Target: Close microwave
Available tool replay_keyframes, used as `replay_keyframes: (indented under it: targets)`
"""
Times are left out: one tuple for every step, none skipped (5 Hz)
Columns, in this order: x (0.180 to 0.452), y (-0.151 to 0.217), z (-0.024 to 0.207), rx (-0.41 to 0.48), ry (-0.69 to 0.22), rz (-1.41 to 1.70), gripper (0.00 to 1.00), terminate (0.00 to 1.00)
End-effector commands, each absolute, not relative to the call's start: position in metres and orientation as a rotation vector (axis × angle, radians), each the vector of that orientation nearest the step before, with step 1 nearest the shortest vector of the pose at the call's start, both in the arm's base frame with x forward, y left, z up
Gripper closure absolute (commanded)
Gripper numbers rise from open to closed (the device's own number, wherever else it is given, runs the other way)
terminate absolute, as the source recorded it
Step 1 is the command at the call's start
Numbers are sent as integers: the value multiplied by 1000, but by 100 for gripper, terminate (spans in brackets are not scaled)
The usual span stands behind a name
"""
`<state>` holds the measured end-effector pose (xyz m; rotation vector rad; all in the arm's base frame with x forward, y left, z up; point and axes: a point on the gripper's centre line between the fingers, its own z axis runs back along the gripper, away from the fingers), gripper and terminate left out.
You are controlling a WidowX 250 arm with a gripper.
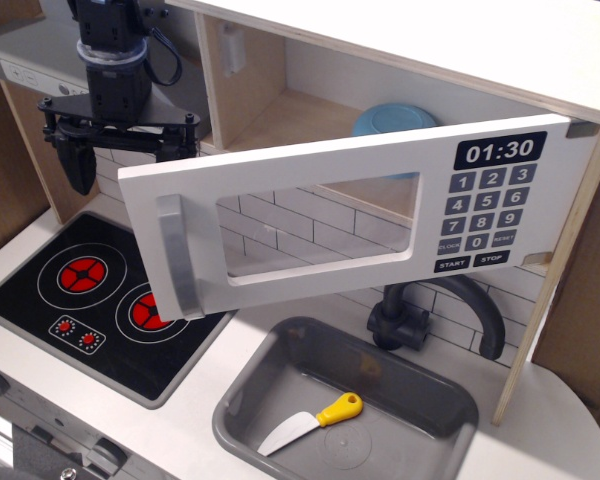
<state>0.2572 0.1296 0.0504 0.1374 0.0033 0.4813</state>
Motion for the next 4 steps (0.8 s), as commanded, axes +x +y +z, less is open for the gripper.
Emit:
replay_keyframes:
  targets:
    - [257,130,50,137,3,481,0,0]
    - [266,112,53,29,-20,523,0,0]
    - [278,92,61,-23,-60,558,0,0]
    - [281,76,80,-13,-82,526,0,0]
